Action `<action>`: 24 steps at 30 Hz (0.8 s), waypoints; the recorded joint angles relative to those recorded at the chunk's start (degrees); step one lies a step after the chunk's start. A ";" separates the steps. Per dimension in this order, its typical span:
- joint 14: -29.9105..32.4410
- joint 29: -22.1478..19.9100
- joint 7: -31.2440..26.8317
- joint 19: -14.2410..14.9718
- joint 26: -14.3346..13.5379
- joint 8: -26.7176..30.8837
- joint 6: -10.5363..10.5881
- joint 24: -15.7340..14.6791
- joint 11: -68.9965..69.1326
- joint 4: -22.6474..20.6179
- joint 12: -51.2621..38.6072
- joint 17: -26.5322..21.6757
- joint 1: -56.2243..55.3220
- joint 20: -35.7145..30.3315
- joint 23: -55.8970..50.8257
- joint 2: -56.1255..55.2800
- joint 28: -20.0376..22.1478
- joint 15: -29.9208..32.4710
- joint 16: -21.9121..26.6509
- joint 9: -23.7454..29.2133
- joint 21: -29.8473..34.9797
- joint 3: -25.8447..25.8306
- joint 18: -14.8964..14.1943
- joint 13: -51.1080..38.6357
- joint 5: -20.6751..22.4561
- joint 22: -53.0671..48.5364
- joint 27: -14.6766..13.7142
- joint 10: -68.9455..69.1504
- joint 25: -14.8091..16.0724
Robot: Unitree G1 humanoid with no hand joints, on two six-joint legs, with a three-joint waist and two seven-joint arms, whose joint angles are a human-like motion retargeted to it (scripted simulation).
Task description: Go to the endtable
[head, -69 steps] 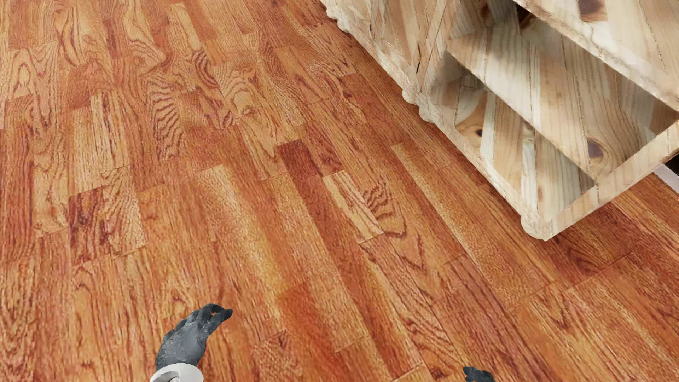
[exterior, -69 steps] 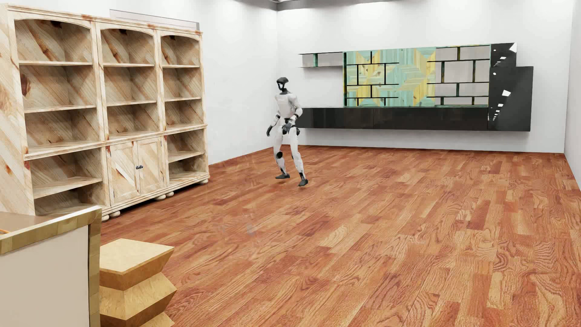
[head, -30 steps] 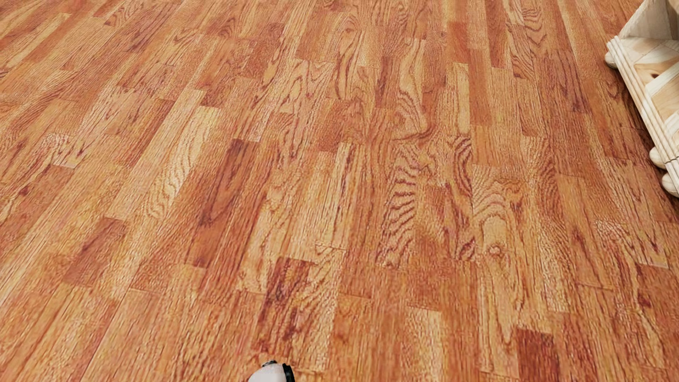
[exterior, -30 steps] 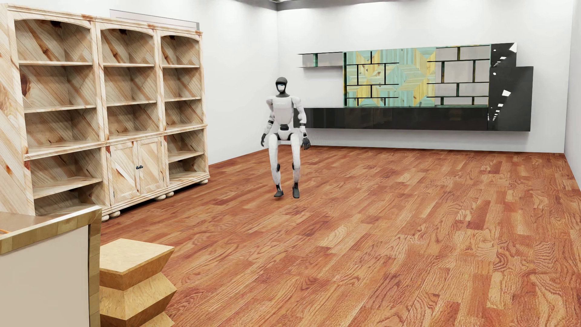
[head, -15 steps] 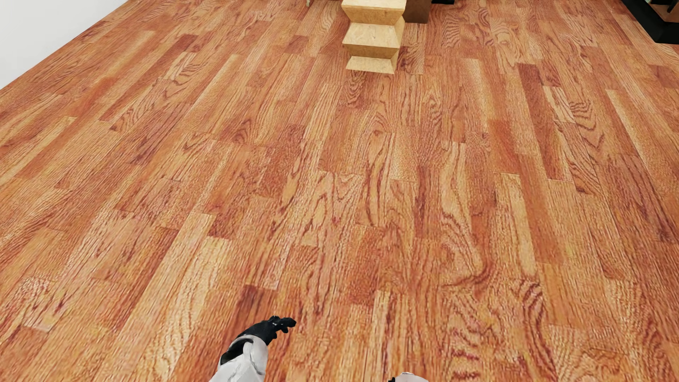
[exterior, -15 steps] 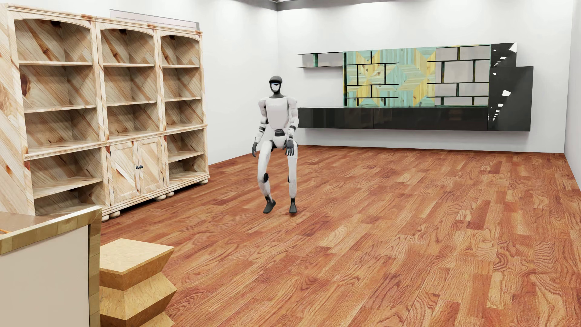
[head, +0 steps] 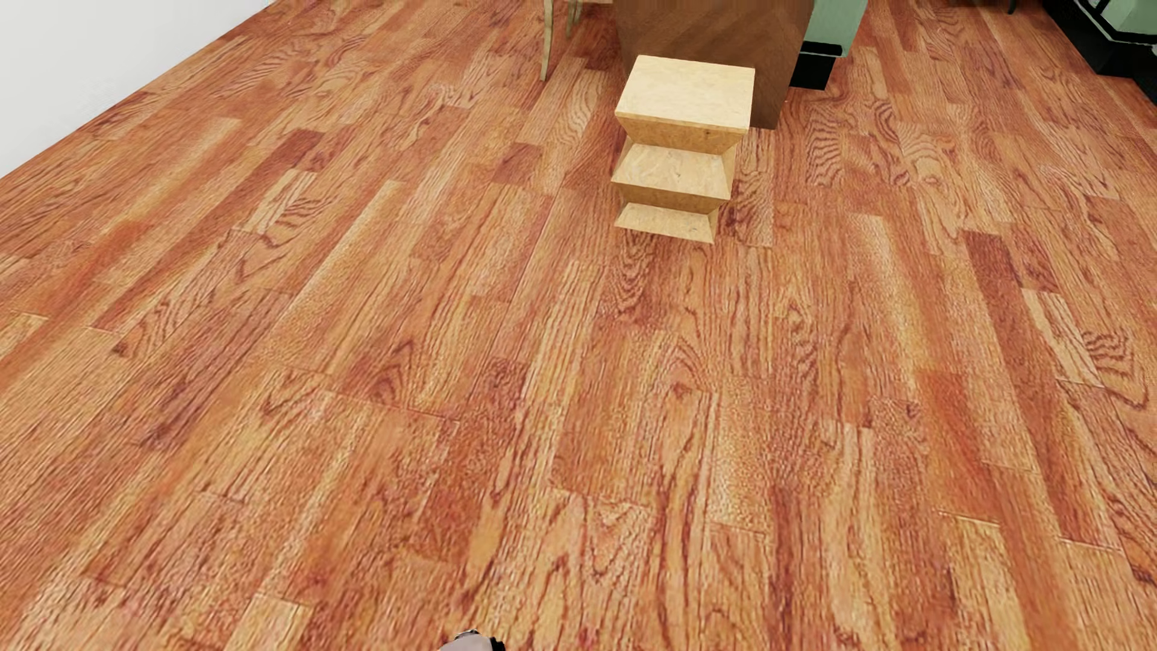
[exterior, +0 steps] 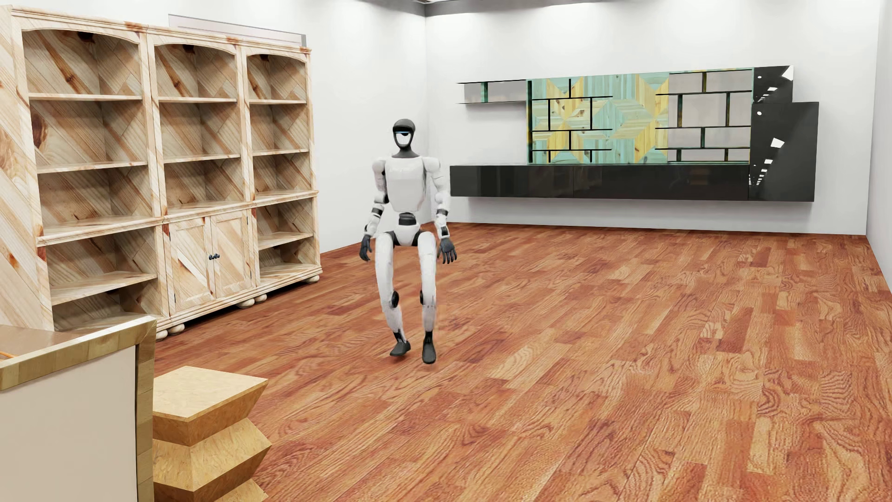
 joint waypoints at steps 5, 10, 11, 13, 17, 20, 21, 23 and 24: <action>18.50 -0.81 4.55 3.21 -3.63 2.56 0.15 -5.75 21.84 0.41 25.99 -6.16 -3.92 19.49 -13.70 10.76 0.70 -2.62 -2.87 -1.18 8.50 2.43 -0.36 -1.28 -2.36 -5.44 -11.04 -33.84 6.91; 6.34 -17.71 1.01 14.30 -0.15 0.35 -2.52 4.02 51.62 -2.25 6.76 1.22 -1.64 19.15 -6.56 -8.63 5.13 12.91 -5.85 1.36 -1.60 2.99 0.81 -1.99 -14.10 -3.22 -0.45 -17.34 10.38; 6.45 -14.51 -0.40 11.37 -3.41 -1.82 -2.90 4.49 47.84 -4.07 2.61 -0.20 0.91 18.80 -3.43 -11.64 8.48 10.09 -6.69 1.35 -0.05 2.49 -0.12 -2.31 -16.66 -7.43 -0.76 -21.00 8.32; 6.42 -8.74 -3.25 12.07 -12.76 -3.60 -3.37 0.79 31.48 -6.52 -3.50 -3.04 5.28 17.89 -0.74 -14.78 13.86 7.33 -8.20 1.06 1.34 1.48 -1.90 -1.55 -18.58 -15.89 -1.59 -27.23 5.42; 5.81 -5.08 -10.14 8.67 -21.07 -9.48 -4.23 -1.49 3.97 -9.33 -12.07 -3.02 7.64 13.04 0.18 -8.08 13.20 7.79 -8.12 0.08 -2.66 -0.36 -5.04 -1.40 -18.56 -33.37 3.03 -31.10 6.50; 6.36 -4.57 -12.48 6.20 -20.34 -14.02 -3.80 -3.61 -3.61 -8.45 -11.65 -1.46 8.31 14.99 5.06 -3.20 15.15 9.13 -9.27 -0.03 -1.45 -0.69 -7.16 -4.19 -15.90 -36.68 7.29 -32.11 4.46; 6.07 -2.75 -12.79 6.20 -18.72 -14.92 -3.39 -2.78 -6.12 -7.97 -11.15 -1.85 8.93 15.12 6.24 -1.83 15.13 9.75 -9.28 -0.09 0.87 -0.50 -9.23 -4.95 -15.07 -34.88 7.04 -33.08 2.62; 2.79 0.57 -12.77 6.44 -13.86 -15.42 -2.55 2.50 -10.24 -6.54 -10.20 -3.01 9.88 13.55 6.93 0.51 12.29 10.65 -8.03 -0.28 5.11 -0.02 -10.18 -6.35 -13.44 -27.74 4.85 -32.07 -0.27; 0.49 1.11 -12.04 6.48 -11.16 -14.96 -2.10 5.00 -11.86 -5.54 -9.51 -3.42 10.56 12.31 6.67 1.44 9.39 10.94 -7.32 -0.39 6.13 0.12 -8.67 -7.14 -12.63 -22.92 3.97 -29.63 -0.71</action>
